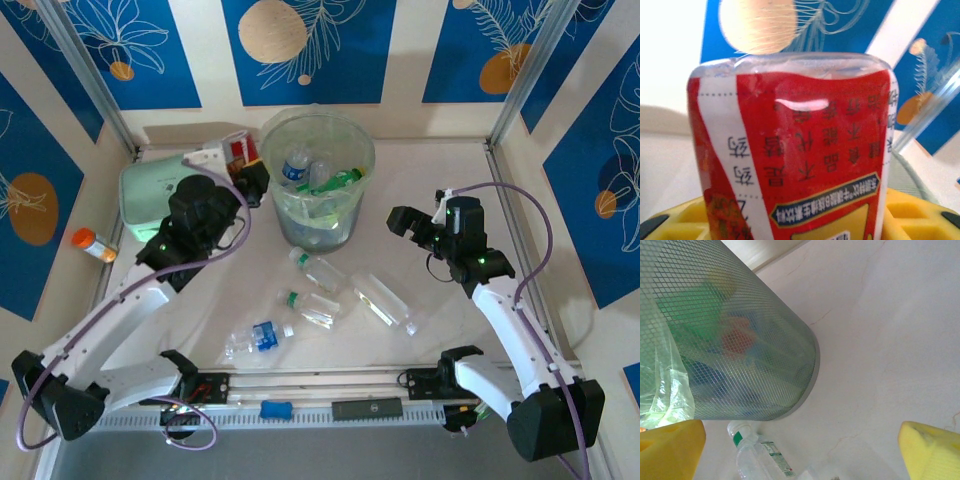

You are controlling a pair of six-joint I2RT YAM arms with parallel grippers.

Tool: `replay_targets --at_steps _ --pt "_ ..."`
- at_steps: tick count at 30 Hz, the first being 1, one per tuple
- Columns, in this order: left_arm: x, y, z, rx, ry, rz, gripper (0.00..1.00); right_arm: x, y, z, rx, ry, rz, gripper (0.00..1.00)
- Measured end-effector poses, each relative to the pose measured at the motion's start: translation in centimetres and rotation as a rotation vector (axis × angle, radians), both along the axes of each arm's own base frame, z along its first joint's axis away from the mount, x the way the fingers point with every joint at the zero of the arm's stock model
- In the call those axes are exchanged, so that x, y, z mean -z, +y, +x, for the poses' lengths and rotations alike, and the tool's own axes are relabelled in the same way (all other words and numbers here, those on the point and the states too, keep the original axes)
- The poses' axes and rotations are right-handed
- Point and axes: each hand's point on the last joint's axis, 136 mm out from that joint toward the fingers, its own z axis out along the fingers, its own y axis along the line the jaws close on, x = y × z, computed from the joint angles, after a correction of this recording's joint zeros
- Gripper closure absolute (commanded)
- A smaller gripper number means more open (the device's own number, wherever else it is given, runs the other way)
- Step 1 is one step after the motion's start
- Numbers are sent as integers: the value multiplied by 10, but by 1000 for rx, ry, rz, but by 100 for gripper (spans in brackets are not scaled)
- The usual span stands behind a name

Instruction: Put the plastic bottles in the bin

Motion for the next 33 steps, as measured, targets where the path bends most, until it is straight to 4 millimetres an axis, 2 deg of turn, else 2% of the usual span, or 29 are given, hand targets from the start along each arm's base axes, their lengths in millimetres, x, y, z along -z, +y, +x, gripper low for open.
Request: replay_targets --at_steps 7,10,12,17,20,26,33 --pt "-44 -61 28 212 -77 135 57 -4 -1 -6 2 -19 6 1" --pt "-57 -88 42 301 -88 181 57 -7 -2 -8 3 -28 8 1" --pt "-58 -101 51 350 -84 206 57 -9 -2 -11 5 -36 12 1" --pt "-37 -133 70 469 -18 275 57 -15 -5 -20 14 -56 19 1" --pt "-14 -147 79 523 43 320 57 -20 -6 -24 17 -73 21 1" --pt "36 -153 89 567 173 420 58 -20 -8 -26 22 -69 17 1" --pt "71 -154 98 587 272 489 55 -19 -8 -26 23 -65 18 1"
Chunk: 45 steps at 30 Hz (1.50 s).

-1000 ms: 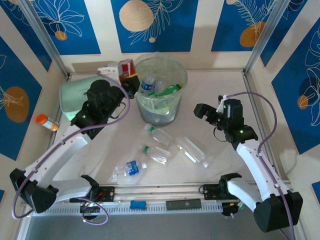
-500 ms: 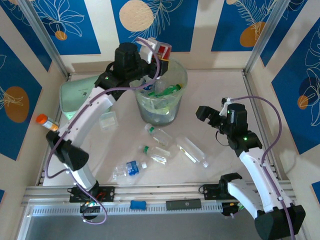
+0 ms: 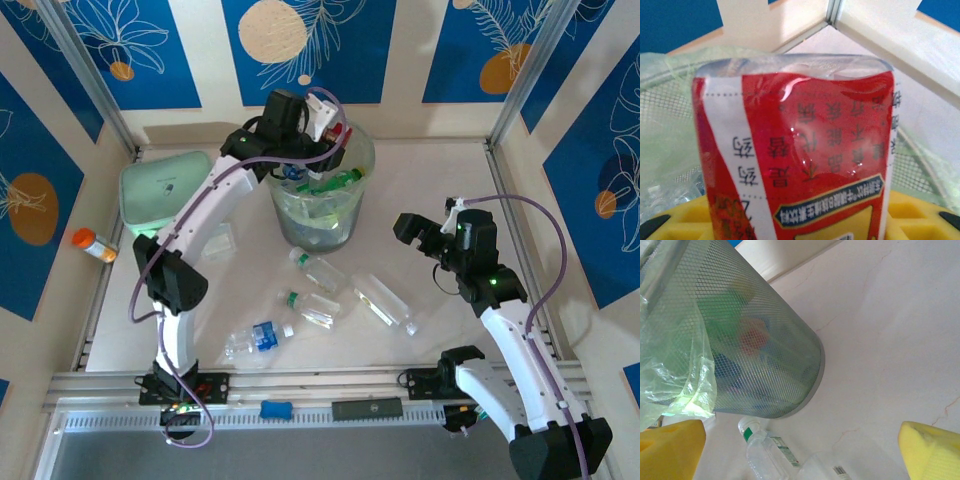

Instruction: Put the plastic bottles in the bin

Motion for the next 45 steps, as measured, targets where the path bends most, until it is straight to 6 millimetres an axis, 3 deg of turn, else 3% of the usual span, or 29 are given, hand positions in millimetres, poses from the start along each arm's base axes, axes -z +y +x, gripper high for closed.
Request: replay_targets --at_steps 2,5,12,16,20,25,29,32,38,45 --pt "7 -1 1 3 16 17 50 0 0 0 0 2 0 1" --pt "13 0 2 1 28 38 32 1 0 -1 1 5 -1 1" --pt "11 3 3 -22 27 35 1 2 -1 0 7 8 -5 1" --pt "5 12 -2 -62 11 11 0 8 0 2 2 31 -7 1" --pt "-15 27 -17 -99 -40 -43 0 18 3 4 -10 70 -9 1" --pt "-52 57 -49 -159 -165 -166 0 35 11 -1 -46 139 -28 1" --pt "-59 84 -73 -223 -237 -259 0 50 20 -7 -88 211 -55 1" --pt "-43 103 -87 -286 -246 -313 0 62 30 -13 -133 272 -82 1" --pt "21 134 -110 -409 -169 -386 0 86 54 -38 -255 400 -184 5" --pt "87 148 -128 -497 -11 -458 0 119 67 -63 -356 551 -379 7"
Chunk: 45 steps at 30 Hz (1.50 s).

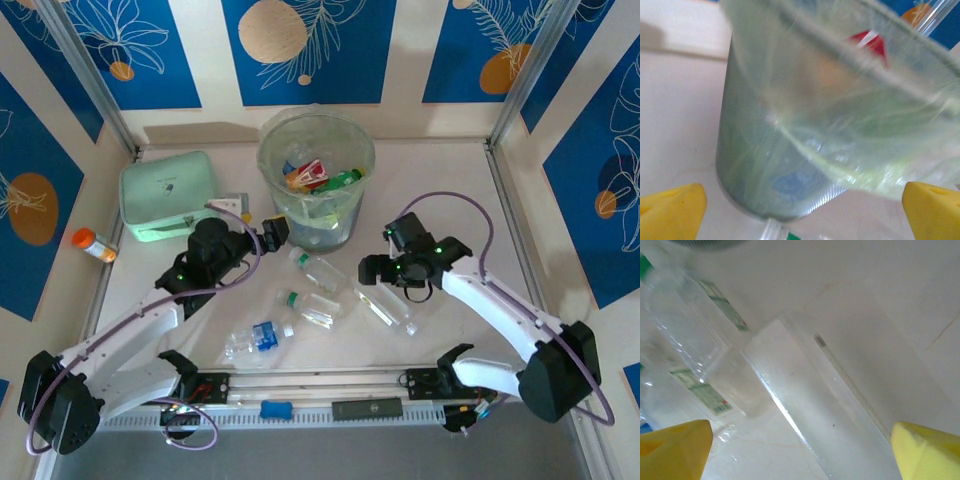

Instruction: Put the plastic bottles in the bin

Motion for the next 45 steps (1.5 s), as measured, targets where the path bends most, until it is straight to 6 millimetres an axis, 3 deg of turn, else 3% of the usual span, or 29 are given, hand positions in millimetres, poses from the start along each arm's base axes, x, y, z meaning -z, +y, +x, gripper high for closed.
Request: replay_targets --at_steps 4,8,15,26,37,45 --pt "28 3 -5 -20 72 -42 0 15 3 -5 -67 47 -107 6" --pt "39 4 -8 -34 109 -69 0 28 3 -3 -125 82 -193 6" --pt "33 5 -8 -39 97 -102 0 47 5 5 -204 129 -296 6" --pt "30 7 -11 -42 90 -114 0 75 14 1 -281 200 -344 11" --pt "29 8 -11 -44 88 -115 0 85 20 1 -326 218 -365 35" --pt "32 8 -12 -46 93 -110 0 84 21 0 -328 215 -364 46"
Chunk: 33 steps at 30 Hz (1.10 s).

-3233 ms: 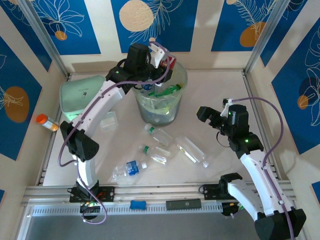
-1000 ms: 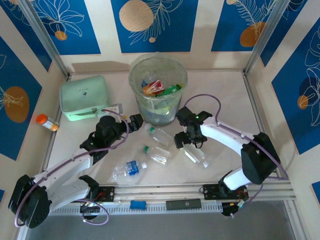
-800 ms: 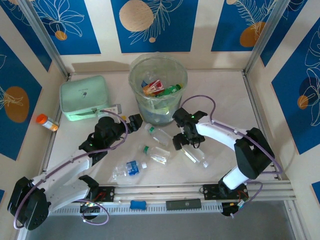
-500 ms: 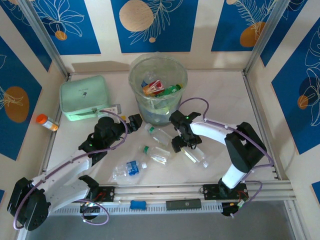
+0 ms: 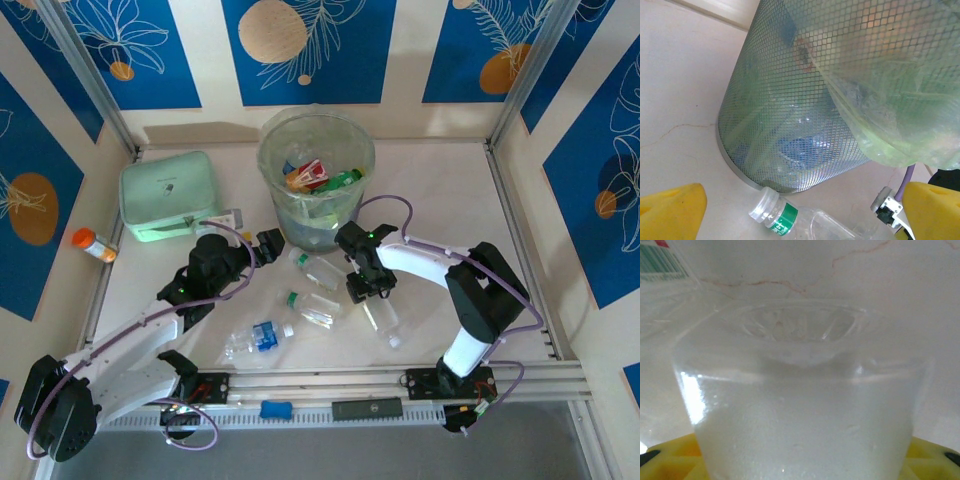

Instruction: Put the plastic bottles in the bin

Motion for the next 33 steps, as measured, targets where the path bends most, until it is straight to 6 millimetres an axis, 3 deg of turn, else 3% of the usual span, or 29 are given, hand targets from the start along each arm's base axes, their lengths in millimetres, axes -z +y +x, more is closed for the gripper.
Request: replay_targets --at_steps 5,10,16,22,27,30,33 --pt "2 4 0 -19 0 7 0 -11 1 3 4 -34 28 46" --pt "2 16 1 -80 -9 14 0 -52 -5 17 67 -150 133 48" --pt "10 38 -2 -180 -7 24 0 -123 -45 41 270 -340 307 52" --pt "22 60 -7 -260 11 29 0 -226 -74 70 399 -594 497 53" --pt "29 72 -9 -293 26 32 0 -308 -64 91 374 -758 659 56" --pt "29 78 -9 -304 26 33 0 -348 -50 109 350 -819 764 57" --pt "30 81 -9 -303 32 40 0 -374 -34 131 340 -855 866 58"
